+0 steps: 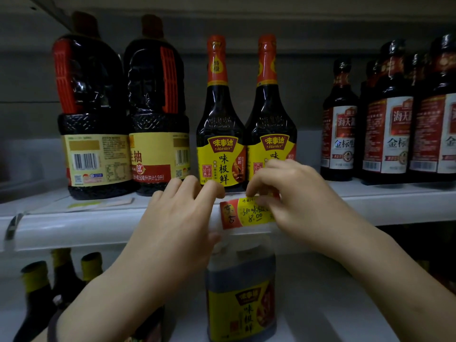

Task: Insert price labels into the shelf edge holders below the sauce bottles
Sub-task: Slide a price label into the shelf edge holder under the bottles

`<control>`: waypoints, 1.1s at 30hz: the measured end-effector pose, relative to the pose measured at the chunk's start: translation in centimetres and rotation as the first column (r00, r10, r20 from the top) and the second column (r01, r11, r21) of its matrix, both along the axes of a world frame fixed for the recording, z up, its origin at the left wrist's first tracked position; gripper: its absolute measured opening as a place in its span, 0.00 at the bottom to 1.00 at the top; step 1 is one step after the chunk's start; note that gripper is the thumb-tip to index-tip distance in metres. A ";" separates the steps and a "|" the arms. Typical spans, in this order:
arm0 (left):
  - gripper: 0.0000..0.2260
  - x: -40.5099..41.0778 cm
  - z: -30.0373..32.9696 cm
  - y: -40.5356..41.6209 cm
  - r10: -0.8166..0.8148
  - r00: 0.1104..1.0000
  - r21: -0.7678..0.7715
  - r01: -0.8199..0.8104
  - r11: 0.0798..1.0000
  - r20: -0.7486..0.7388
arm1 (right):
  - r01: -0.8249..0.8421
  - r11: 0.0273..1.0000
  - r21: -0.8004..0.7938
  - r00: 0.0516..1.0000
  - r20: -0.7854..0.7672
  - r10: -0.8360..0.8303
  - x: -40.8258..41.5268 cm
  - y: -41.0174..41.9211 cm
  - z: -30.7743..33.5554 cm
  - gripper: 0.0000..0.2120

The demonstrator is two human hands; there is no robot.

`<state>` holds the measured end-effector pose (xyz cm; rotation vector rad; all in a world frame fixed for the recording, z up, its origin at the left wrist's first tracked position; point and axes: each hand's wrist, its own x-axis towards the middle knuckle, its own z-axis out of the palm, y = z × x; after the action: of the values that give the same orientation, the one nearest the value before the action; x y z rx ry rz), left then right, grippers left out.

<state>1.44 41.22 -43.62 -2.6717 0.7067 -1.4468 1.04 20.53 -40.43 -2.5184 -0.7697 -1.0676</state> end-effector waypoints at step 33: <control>0.26 -0.4 -0.4 0.2 -0.008 1.000 0.037 0.009 0.999 -0.021 | 0.053 0.998 0.025 0.996 -0.076 -0.051 -0.5 -0.4 -0.3 0.04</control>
<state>1.08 41.39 -44.01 -2.6634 0.7402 -1.3957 0.49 20.18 -40.74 -2.5524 -0.6681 -0.9859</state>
